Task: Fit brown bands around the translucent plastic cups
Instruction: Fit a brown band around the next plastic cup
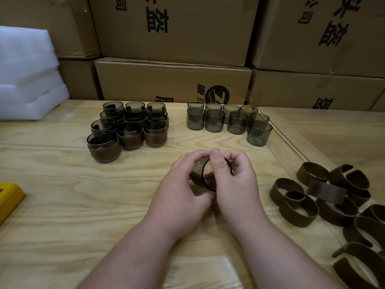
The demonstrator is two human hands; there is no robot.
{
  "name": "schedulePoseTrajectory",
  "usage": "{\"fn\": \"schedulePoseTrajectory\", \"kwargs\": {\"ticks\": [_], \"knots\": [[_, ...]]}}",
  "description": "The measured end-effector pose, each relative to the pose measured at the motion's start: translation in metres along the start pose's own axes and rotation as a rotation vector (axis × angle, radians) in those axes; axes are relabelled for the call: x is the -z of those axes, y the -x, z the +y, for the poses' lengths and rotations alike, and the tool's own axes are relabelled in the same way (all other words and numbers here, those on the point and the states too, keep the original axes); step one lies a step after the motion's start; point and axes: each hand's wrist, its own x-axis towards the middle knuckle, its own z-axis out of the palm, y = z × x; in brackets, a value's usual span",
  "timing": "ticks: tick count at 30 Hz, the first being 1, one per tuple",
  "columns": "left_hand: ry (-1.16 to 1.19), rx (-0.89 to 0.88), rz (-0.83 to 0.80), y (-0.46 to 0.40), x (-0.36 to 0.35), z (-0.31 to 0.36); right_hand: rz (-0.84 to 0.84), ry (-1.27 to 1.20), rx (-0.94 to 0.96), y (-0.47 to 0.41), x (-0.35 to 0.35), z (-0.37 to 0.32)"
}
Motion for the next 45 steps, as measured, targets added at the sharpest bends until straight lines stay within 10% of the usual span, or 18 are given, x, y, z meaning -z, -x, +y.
{"fn": "schedulePoseTrajectory", "kwargs": {"ticks": [25,45], "knots": [[0.306,0.2,0.151,-0.006,0.0,-0.006,-0.239,-0.157,0.024,0.002,0.0,-0.004],[0.126,0.064,-0.029,-0.001,-0.001,-0.001,0.067,-0.208,-0.166,-0.003,0.005,-0.008]]}}
